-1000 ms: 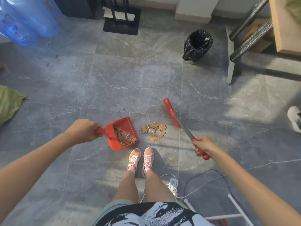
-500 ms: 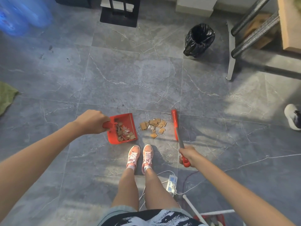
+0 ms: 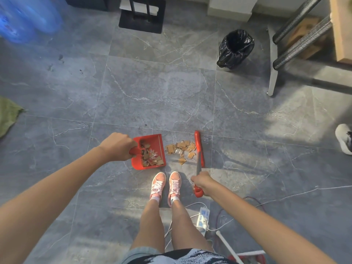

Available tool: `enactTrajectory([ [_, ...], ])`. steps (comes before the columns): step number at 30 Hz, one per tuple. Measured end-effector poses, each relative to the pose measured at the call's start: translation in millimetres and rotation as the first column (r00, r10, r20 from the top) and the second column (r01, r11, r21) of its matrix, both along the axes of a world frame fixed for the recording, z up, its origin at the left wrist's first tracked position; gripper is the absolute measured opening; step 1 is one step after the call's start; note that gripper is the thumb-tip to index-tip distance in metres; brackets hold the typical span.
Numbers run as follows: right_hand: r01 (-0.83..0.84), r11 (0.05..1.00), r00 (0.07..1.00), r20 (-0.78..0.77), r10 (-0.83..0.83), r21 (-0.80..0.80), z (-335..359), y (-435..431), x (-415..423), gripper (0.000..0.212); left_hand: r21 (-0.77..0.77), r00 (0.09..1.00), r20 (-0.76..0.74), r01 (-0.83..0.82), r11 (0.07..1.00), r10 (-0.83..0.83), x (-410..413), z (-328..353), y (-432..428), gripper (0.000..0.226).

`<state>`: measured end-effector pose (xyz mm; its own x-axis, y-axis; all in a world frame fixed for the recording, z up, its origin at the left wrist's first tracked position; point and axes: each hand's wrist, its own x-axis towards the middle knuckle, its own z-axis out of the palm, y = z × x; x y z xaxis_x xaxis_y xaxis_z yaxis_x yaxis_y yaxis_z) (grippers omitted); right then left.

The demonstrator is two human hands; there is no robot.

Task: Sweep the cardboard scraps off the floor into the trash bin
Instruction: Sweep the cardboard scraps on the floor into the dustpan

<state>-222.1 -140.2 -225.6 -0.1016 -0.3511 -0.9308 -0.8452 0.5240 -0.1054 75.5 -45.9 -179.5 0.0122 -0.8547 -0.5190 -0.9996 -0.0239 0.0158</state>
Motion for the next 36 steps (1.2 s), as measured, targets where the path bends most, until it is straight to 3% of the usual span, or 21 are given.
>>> enactTrajectory([
  [6, -0.088, 0.993, 0.994, 0.065, 0.083, 0.084, 4.7, 23.7, 38.5, 0.019, 0.025, 0.999, 0.046, -0.02, 0.999, 0.019, -1.7, -9.6, -4.4, 0.029],
  [10, -0.108, 0.988, 0.983, 0.162, 0.088, 0.113, 13.0, 38.7, 64.4, 0.021, 0.038, 0.999, 0.04, -0.011, 0.999, 0.01, -1.1, -10.6, -6.7, 0.028],
  [13, -0.102, 0.981, 0.978, 0.198, 0.068, 0.166, 27.4, 47.1, 76.6, 0.005, 0.028, 1.0, 0.02, -0.015, 0.999, 0.015, -1.4, -7.2, -9.2, 0.03],
  [19, -0.191, 0.97, 0.937, 0.322, 0.135, 0.149, 39.9, 71.3, 78.2, 0.038, 0.049, 0.999, 0.013, -0.03, 0.998, 0.029, 0.2, -11.1, 1.2, 0.027],
  [27, 0.047, 0.961, 0.927, 0.346, -0.144, 0.273, 67.6, 48.5, 23.8, 0.035, 0.068, 0.999, 0.043, -0.032, 0.997, 0.029, 5.4, -8.1, 35.8, 0.03],
  [31, 0.047, 0.963, 0.934, 0.33, -0.138, 0.267, 89.6, 24.6, -12.0, 0.044, -0.063, 1.0, -0.001, -0.016, 0.998, 0.016, 10.3, -12.9, 65.4, 0.029],
  [36, 0.036, 0.974, 0.95, 0.294, -0.103, 0.225, 108.7, 6.9, -34.3, 0.045, -0.193, 0.997, -0.014, -0.072, 0.978, 0.071, 10.5, -14.1, 92.0, 0.044],
])
